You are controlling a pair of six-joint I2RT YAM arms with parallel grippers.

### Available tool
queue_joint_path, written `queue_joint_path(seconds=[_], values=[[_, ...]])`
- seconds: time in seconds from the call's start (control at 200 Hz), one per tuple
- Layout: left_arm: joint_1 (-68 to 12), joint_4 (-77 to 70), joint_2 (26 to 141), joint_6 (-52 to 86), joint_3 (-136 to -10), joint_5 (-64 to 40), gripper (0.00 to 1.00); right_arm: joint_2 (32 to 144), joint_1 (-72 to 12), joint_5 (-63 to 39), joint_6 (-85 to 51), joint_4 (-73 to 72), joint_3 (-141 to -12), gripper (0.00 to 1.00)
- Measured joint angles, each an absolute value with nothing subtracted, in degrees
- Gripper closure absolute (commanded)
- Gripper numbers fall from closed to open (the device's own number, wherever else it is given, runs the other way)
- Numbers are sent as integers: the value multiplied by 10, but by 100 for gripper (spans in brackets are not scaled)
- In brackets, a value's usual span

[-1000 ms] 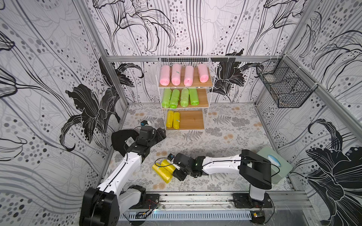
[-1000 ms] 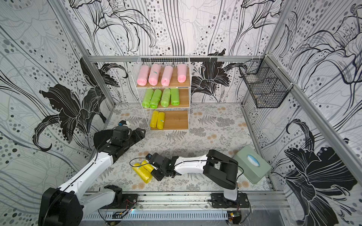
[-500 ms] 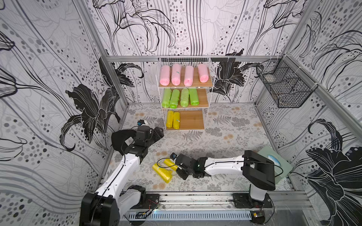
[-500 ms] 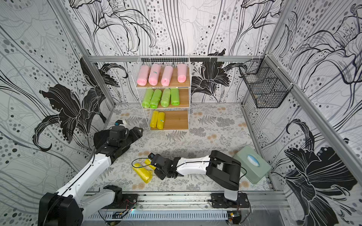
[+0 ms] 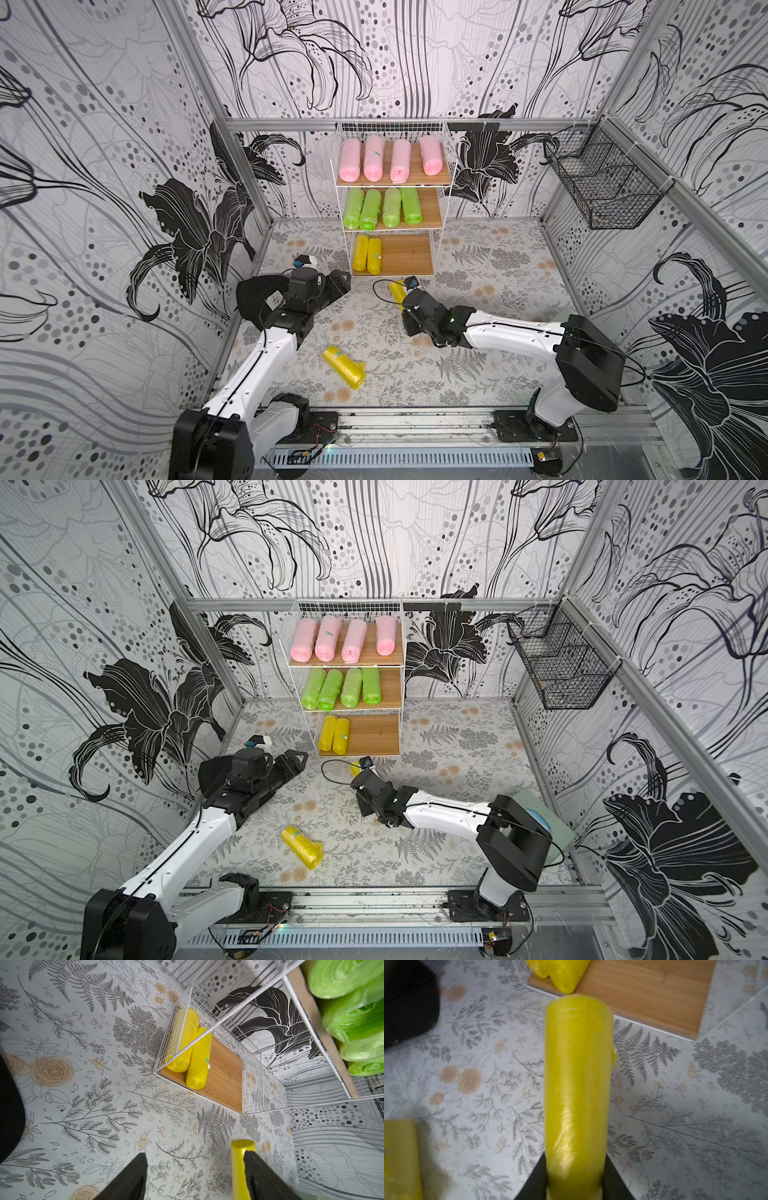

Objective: Sort the rolls of trash bags by color and place them on the shelf
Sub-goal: Pick up the roll of trash bags from the center of the board, then place the roll of trash bags on the shelf.

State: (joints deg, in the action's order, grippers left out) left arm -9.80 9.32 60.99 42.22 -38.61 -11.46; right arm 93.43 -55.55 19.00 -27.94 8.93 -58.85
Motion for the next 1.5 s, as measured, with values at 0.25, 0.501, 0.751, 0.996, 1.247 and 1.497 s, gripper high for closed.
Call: queue_joint_path(seconds=[0.25, 0.501, 0.751, 0.996, 1.247, 1.497], values=[[-98, 79, 610, 431, -371, -131, 24, 1040, -530, 211, -337, 91, -702, 65], [-98, 69, 601, 433, -360, -131, 24, 1135, -505, 229, -347, 92, -785, 64], [-98, 69, 591, 432, -359, -131, 24, 1202, -486, 239, -347, 95, -856, 64], [-98, 70, 583, 430, -359, -131, 25, 1242, -463, 245, -347, 99, -908, 64], [-98, 74, 578, 427, -359, -131, 25, 1274, -449, 245, -347, 99, -954, 63], [-98, 74, 578, 425, -359, -131, 25, 1304, -443, 243, -345, 100, -994, 62]])
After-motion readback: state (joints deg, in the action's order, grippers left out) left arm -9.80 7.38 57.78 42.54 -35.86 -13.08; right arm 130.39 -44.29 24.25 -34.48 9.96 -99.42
